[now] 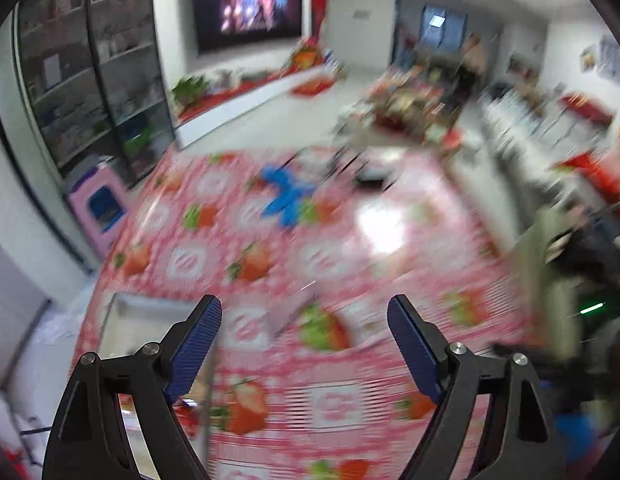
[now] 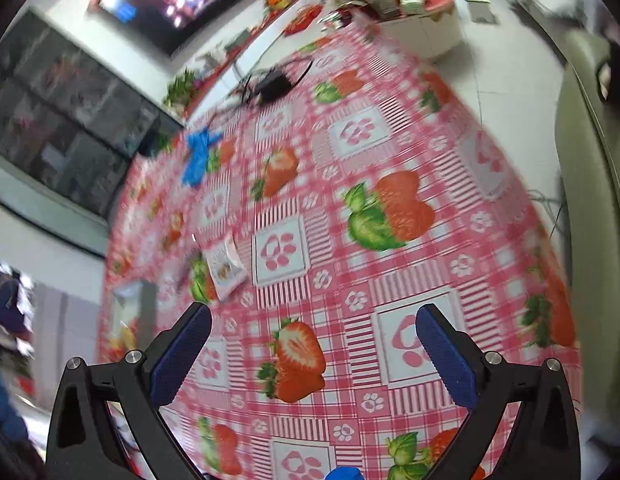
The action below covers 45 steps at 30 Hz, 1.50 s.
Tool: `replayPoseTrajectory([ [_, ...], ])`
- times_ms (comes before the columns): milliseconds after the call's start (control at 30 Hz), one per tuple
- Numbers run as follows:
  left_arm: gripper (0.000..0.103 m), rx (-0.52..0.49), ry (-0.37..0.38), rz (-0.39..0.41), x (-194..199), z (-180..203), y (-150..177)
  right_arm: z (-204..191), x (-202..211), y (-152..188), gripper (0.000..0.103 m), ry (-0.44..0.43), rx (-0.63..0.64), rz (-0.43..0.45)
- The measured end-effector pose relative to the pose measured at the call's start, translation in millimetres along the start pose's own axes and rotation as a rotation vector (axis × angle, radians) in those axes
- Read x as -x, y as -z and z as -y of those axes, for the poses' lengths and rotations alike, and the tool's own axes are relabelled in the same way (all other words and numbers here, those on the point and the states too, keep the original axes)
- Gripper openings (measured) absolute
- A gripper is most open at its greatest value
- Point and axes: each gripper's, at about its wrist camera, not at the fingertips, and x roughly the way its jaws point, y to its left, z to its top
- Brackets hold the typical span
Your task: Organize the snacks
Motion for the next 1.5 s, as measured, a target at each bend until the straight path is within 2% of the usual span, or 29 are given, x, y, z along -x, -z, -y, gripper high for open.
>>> replayPoseTrajectory([
  [33,0.088,-0.032,-0.045,-0.033,-26.2,-2.1,10.1,-6.2,-9.9,3.5,0.103,0.010,0.030,-0.022],
  [100,0.088,-0.081,-0.071,-0.074,-59.0,-0.2,26.6,-17.5,-29.4,10.7,0.103,0.031,0.085,-0.054],
  [267,0.088,-0.236,-0.115,-0.094,-134.4,10.6,40.9,-59.5,-79.9,12.8,0.103,0.118,0.252,-0.090],
  [300,0.088,-0.233,-0.120,-0.103,-150.1,8.9,40.7,-68.1,-90.2,9.7,0.103,0.137,0.282,-0.090],
  [433,0.088,-0.184,-0.059,-0.146,-194.2,3.5,39.7,-89.6,-116.8,-2.0,0.103,0.176,0.347,-0.078],
  [533,0.088,-0.211,-0.065,-0.172,-219.6,4.4,42.9,-103.0,-137.9,-10.8,0.103,0.195,0.391,-0.081],
  [600,0.088,-0.207,-0.046,-0.195,-233.1,2.8,46.3,-109.4,-153.1,-15.5,0.103,0.208,0.411,-0.092],
  [633,0.089,-0.186,-0.027,-0.171,-232.6,0.9,45.5,-112.1,-161.6,-16.8,0.103,0.208,0.423,-0.102],
  [700,0.088,-0.158,0.000,-0.175,-237.3,-1.8,42.2,-116.4,-175.2,-17.1,0.103,0.206,0.446,-0.122],
  [767,0.088,-0.149,0.011,-0.172,-241.0,-2.3,38.8,-122.8,-181.0,-15.8,0.103,0.237,0.486,-0.100],
  [800,0.086,-0.149,0.011,-0.168,-241.2,-1.4,38.8,-125.4,-183.1,-14.6,0.101,0.246,0.505,-0.095],
  [833,0.082,-0.149,0.015,-0.164,-240.4,-0.3,39.2,-127.3,-183.6,-13.4,0.092,0.260,0.519,-0.085],
  [867,0.067,-0.149,0.039,-0.162,-239.4,1.8,39.7,-129.5,-182.1,-11.1,0.078,0.282,0.539,-0.065],
  [900,0.044,-0.148,0.069,-0.165,-236.9,4.2,40.9,-130.9,-180.1,-10.5,0.068,0.276,0.546,-0.053],
  [933,0.036,-0.152,0.068,-0.170,-234.2,8.0,42.8,-131.6,-176.6,-9.7,0.049,0.264,0.551,-0.045],
  [967,0.028,-0.160,0.048,-0.174,-231.2,11.6,45.3,-131.8,-173.8,-9.0,0.049,0.271,0.555,-0.043],
  [1033,0.027,-0.153,0.019,-0.180,-219.9,16.1,57.5,-127.3,-167.8,-6.1,0.049,0.266,0.540,-0.049],
  [1133,0.027,-0.080,0.008,-0.185,-197.4,13.3,85.0,-108.3,-147.8,7.8,0.049,0.264,0.502,-0.051],
  [1267,0.030,0.027,-0.003,-0.185,-158.5,9.1,129.8,-81.4,-119.4,36.3,0.049,0.316,0.452,-0.044],
  [1333,0.053,0.042,-0.008,-0.168,-145.9,9.0,143.6,-67.0,-101.0,57.4,0.049,0.334,0.421,-0.035],
  [1367,0.082,0.037,-0.019,-0.148,-142.2,9.0,146.9,-60.3,-92.3,68.9,0.056,0.331,0.407,-0.031],
  [1400,0.095,0.023,-0.040,-0.106,-136.4,8.9,150.5,-56.8,-88.3,73.9,0.066,0.326,0.402,-0.031],
  [1433,0.095,0.012,-0.058,-0.071,-132.0,8.5,152.0,-51.1,-83.2,81.3,0.095,0.317,0.393,-0.029],
  [1467,0.095,0.004,-0.062,-0.055,-130.7,8.9,151.6,-47.3,-79.5,85.1,0.103,0.313,0.388,-0.015],
  [1500,0.096,0.001,-0.051,-0.053,-131.3,8.3,150.4,-44.4,-75.5,88.0,0.103,0.312,0.387,0.009],
])
